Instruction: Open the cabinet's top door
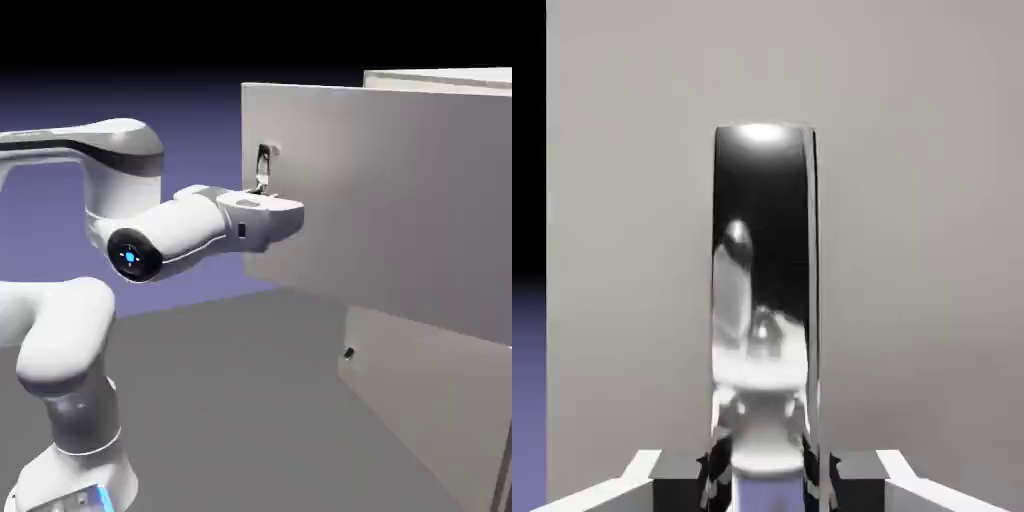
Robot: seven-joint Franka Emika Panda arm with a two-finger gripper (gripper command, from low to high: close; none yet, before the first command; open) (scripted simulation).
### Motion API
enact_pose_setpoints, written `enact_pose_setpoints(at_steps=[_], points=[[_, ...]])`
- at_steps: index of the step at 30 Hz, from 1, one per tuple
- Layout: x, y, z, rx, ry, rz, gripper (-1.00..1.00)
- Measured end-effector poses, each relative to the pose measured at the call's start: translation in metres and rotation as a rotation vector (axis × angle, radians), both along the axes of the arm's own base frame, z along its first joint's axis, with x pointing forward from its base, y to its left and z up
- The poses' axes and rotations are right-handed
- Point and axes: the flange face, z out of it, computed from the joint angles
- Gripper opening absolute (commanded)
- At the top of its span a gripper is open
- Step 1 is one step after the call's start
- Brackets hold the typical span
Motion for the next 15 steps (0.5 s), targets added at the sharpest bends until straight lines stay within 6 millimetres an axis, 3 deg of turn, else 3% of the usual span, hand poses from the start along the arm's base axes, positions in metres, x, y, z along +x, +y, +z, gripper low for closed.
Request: enact_pose_setpoints(at_steps=[8,15], points=[[-0.03,-0.058,0.0,0.0,0.0,0.151,-1.0],[-0.053,-0.123,0.0,0.0,0.0,0.31,-1.0]])
